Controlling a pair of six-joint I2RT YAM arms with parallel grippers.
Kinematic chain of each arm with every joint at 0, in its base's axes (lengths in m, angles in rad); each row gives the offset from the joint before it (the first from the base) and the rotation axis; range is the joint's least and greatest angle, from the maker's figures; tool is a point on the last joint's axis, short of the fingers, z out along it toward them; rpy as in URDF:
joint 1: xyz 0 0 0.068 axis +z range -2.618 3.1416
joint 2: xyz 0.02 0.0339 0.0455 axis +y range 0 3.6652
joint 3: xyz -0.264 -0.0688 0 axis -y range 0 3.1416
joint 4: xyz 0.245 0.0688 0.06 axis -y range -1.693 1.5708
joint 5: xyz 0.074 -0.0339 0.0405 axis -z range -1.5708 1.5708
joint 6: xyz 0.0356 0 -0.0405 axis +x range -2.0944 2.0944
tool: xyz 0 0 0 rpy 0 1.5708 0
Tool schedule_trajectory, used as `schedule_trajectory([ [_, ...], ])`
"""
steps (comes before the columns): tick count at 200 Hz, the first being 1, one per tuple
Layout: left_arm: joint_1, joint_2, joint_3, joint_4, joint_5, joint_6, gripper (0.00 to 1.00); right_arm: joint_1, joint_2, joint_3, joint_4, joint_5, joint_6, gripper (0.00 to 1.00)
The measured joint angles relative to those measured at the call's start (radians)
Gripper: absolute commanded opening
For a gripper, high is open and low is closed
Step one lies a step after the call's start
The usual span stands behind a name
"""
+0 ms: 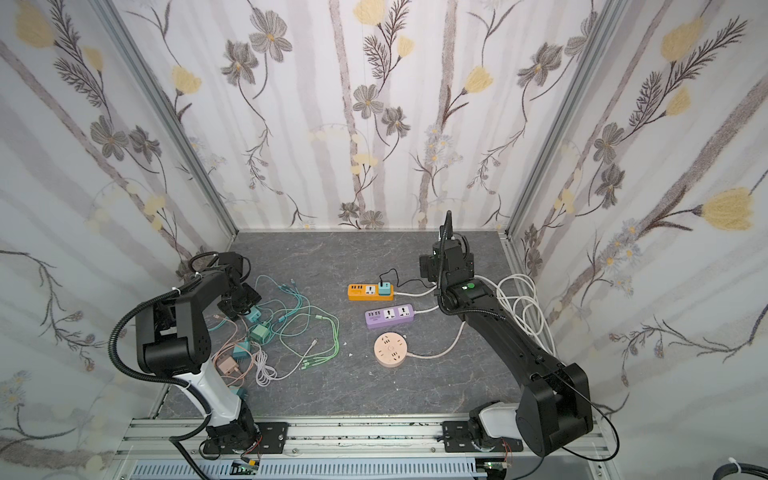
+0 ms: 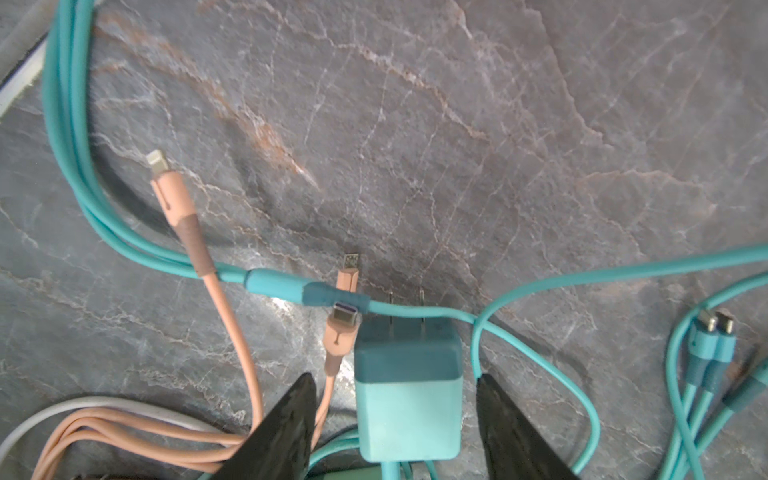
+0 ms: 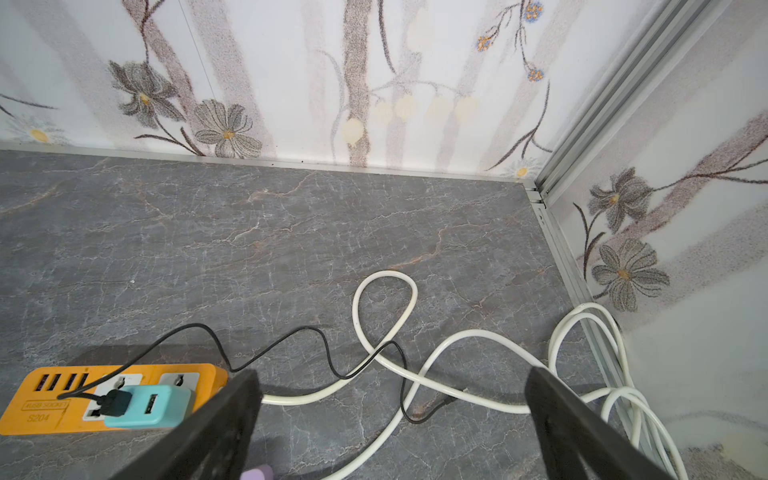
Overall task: Insert the plug
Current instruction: 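Lower the left gripper onto another teal charger while the right arm draws back, then grasp the teal charger with the left gripper and lift it from the pile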
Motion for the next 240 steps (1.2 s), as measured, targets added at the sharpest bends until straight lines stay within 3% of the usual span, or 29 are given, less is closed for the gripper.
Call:
schedule_trajectory([
  [81, 0.01, 0.066, 0.016, 0.01, 0.018, 0.006, 0.45, 0.0, -0.011, -0.005, -0.017, 0.019, -0.008, 0.99],
  [132, 0.012, 0.053, 0.011, 0.025, 0.021, 0.024, 0.21, 0.0, -0.028, -0.014, -0.029, 0.022, -0.01, 0.99],
  [188, 0.014, -0.02, -0.014, 0.033, 0.055, 0.025, 0.13, -0.001, -0.056, -0.037, -0.018, 0.021, -0.009, 0.99],
  [211, 0.014, -0.042, -0.015, 0.031, 0.072, 0.026, 0.2, -0.001, -0.058, -0.037, -0.012, 0.02, -0.007, 0.99],
  [240, 0.014, -0.064, -0.021, 0.03, 0.101, 0.026, 0.0, -0.001, -0.057, -0.039, -0.007, 0.016, 0.0, 0.99],
])
